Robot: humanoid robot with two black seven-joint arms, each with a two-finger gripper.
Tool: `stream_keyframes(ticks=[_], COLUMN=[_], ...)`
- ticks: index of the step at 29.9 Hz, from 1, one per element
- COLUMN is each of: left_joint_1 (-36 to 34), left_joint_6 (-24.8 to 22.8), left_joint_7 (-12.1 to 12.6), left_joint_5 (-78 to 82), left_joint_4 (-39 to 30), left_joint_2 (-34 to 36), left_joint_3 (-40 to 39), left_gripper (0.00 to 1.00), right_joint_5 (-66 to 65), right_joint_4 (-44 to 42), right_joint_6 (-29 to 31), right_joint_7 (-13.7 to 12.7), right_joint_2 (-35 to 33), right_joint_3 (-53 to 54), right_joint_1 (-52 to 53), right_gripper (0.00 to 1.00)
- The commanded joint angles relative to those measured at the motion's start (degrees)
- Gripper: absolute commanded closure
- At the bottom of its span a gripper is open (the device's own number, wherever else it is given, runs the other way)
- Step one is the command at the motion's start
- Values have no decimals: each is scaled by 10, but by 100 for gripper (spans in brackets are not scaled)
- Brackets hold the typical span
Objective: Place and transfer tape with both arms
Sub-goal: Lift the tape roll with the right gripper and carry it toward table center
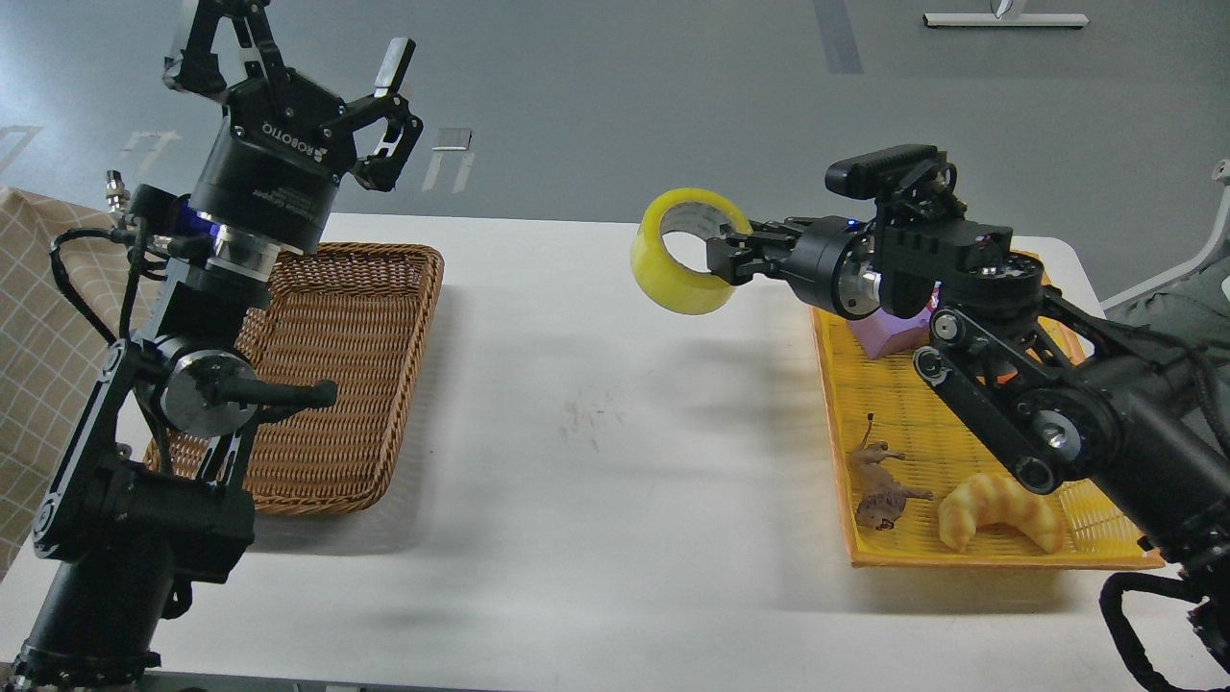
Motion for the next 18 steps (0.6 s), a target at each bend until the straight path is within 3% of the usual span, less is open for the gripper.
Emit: stream_keyframes(ticks=[1,18], left_joint_1=[0,4], left_joint_6=[0,0], left_joint_7=[0,0], left_joint_5=[0,0], left_joint_4=[0,-1], left_joint_2=[1,8], left_joint_3=[-1,-2], left_gripper=[2,2], right_joint_5=[-1,-1], right_joint_4=[-25,-34], right_joint_6=[0,0], right_joint_7=[-1,-19], right_joint_2=[23,49], right_joint_3=[-44,-121], right_joint_1=[2,4], right_gripper=[94,94])
